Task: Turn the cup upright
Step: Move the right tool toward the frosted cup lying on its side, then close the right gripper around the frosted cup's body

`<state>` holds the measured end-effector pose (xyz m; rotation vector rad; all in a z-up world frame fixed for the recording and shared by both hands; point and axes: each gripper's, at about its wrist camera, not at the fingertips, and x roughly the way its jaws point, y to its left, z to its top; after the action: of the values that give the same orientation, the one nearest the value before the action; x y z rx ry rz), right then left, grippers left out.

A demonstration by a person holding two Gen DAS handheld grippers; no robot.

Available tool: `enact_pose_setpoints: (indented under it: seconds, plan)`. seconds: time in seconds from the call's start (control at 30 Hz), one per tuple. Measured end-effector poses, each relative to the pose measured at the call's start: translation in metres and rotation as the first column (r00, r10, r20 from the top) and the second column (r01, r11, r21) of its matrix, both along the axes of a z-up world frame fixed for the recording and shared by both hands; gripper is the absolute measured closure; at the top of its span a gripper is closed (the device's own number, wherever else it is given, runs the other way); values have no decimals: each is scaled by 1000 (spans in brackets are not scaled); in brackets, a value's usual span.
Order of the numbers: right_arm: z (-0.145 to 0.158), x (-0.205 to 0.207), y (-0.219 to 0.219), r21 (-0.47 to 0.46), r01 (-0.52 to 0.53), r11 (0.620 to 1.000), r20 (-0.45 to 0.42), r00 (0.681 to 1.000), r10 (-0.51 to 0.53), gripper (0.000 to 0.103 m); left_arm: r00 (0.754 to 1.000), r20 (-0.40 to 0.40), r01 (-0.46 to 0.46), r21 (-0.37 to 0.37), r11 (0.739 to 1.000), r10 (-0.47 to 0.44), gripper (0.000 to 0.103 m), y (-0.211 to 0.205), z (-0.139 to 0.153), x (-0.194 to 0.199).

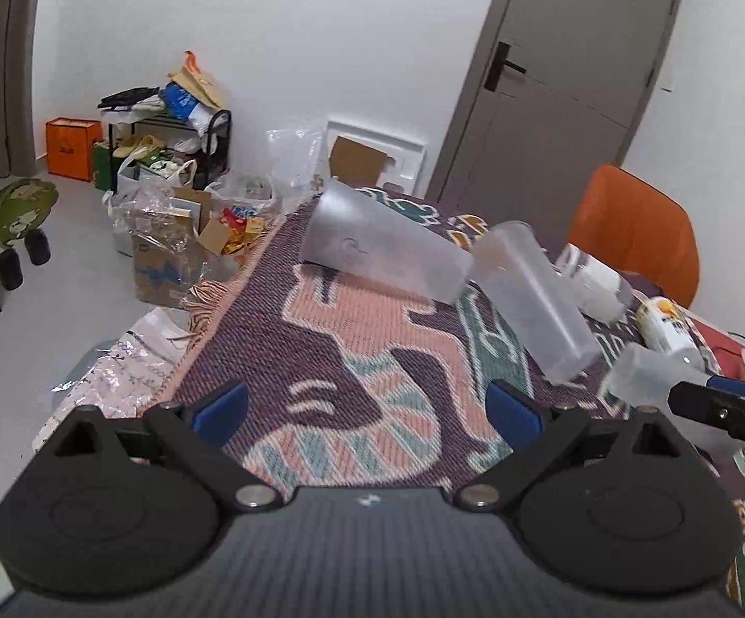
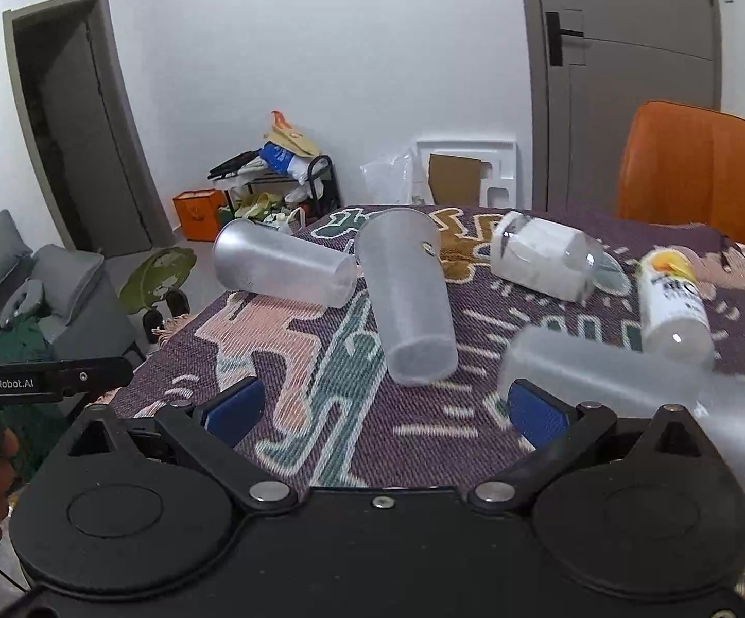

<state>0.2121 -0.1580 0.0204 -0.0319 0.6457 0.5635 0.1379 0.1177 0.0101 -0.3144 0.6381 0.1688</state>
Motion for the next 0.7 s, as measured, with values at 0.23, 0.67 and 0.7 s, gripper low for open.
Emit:
enact_pose_setpoints:
  seconds: [0.23, 0.67, 0.7]
  plan:
    - [-6, 45, 25, -32, -23, 999, -18, 1000, 23, 1, 999, -19, -28, -23, 999, 27, 5, 19, -12, 30]
    - [-29, 111, 70, -101, -51, 994, -64, 997, 45, 4, 997, -53, -66, -53, 996, 63, 5, 44, -37, 76]
    - [-31, 114, 72, -107, -50, 993, -67, 997, 43, 4, 996, -56, -68, -55, 996, 65, 5, 45, -38, 79]
